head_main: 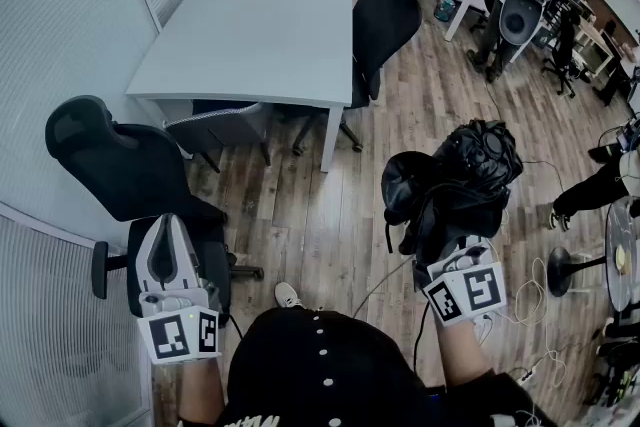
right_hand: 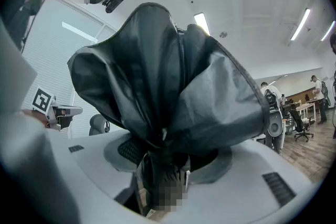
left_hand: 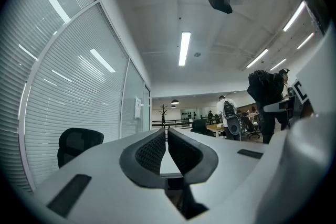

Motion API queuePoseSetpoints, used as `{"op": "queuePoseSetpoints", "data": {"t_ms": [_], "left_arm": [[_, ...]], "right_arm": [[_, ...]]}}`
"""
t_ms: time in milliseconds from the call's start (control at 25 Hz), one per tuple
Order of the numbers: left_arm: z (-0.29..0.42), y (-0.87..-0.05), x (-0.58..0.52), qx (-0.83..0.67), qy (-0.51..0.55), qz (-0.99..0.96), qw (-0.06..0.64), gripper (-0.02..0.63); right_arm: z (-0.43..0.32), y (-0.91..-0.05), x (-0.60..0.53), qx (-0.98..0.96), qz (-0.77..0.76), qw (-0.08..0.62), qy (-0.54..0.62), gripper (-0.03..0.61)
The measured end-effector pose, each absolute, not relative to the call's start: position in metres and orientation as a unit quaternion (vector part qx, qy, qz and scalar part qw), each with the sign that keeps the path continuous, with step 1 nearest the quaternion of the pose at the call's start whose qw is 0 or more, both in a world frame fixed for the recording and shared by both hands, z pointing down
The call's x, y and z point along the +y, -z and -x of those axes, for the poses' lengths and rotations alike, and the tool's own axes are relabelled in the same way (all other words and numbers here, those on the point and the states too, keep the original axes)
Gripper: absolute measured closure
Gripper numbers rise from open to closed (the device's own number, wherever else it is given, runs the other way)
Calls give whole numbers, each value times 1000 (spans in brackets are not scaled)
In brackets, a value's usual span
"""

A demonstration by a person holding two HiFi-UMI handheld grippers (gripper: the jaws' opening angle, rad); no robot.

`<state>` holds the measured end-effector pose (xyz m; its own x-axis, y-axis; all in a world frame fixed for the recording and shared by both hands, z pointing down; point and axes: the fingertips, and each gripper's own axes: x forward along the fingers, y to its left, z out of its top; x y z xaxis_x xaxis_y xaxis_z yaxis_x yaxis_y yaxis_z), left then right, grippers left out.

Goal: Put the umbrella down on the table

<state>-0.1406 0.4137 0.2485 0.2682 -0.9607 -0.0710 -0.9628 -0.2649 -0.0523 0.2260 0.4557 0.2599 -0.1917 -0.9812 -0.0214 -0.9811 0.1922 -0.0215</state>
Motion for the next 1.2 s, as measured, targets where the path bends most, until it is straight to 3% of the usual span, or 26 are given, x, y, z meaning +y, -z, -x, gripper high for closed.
{"op": "queuePoseSetpoints", "data": {"t_ms": [680, 1200], "left_arm": [[147, -263, 402, 603, -3, 797, 31, 586], [179, -278, 350, 570, -6, 821, 33, 598]], "right_arm": [[-224, -257, 447, 768, 639, 35, 6, 341], [-183, -275, 405, 756, 653, 40, 12, 341]]}}
